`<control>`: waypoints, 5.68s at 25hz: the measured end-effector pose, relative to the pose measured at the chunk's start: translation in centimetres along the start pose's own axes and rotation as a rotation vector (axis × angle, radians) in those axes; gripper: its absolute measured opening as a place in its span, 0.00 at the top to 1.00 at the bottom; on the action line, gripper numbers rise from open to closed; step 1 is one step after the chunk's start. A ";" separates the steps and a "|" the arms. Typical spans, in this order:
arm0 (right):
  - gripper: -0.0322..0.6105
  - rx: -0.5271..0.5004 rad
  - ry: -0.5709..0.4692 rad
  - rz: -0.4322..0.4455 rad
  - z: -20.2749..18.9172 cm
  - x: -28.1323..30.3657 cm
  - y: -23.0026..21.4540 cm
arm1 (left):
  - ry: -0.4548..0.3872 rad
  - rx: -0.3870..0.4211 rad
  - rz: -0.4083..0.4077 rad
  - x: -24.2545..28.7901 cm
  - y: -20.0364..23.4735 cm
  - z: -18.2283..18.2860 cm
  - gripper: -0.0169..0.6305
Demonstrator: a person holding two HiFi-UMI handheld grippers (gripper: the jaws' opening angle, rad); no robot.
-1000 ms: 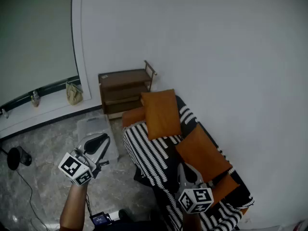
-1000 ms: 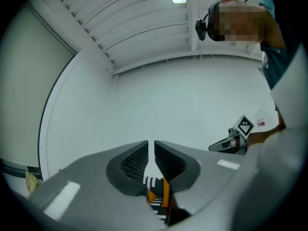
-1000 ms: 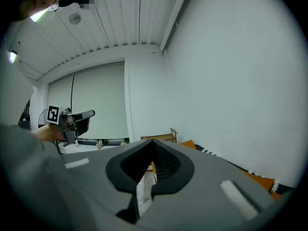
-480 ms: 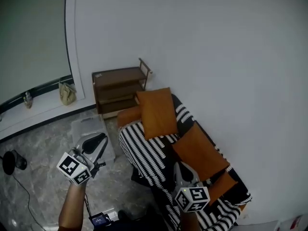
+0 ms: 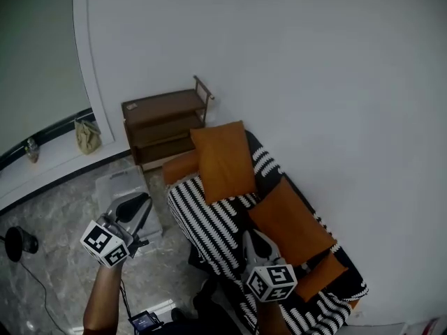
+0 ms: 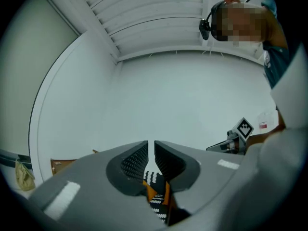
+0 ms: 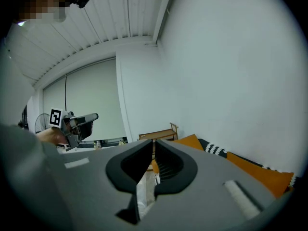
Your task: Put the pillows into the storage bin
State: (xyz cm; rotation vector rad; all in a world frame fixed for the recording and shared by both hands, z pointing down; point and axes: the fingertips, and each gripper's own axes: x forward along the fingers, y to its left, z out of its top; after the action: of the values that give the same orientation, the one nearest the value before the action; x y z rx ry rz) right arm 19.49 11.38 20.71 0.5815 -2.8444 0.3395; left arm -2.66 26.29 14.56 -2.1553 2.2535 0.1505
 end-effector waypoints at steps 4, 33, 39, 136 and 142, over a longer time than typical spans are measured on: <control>0.95 0.026 0.019 0.018 0.4 5.1 -3.6 | 0.032 0.002 0.018 5.0 2.8 -1.3 0.92; 0.77 0.400 0.087 -0.060 -4.9 30.6 -23.0 | 0.286 0.102 -0.156 40.9 16.6 -16.6 0.85; 0.70 0.595 0.099 -0.182 -11.0 37.9 -28.1 | 0.427 0.153 -0.238 49.3 22.0 -25.5 0.77; 0.93 -0.337 0.334 0.309 -13.0 66.9 11.5 | 0.505 -0.329 0.867 -11.5 37.6 -40.1 0.95; 0.93 -0.535 0.393 0.437 -16.6 72.2 22.0 | 0.524 -0.500 0.894 -15.7 36.2 -45.2 0.95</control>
State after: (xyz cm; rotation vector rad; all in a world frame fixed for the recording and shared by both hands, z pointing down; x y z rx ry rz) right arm -51.59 9.70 51.08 -0.1947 -2.4882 -0.2234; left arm -35.63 39.69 62.79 -1.1916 3.6727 0.1819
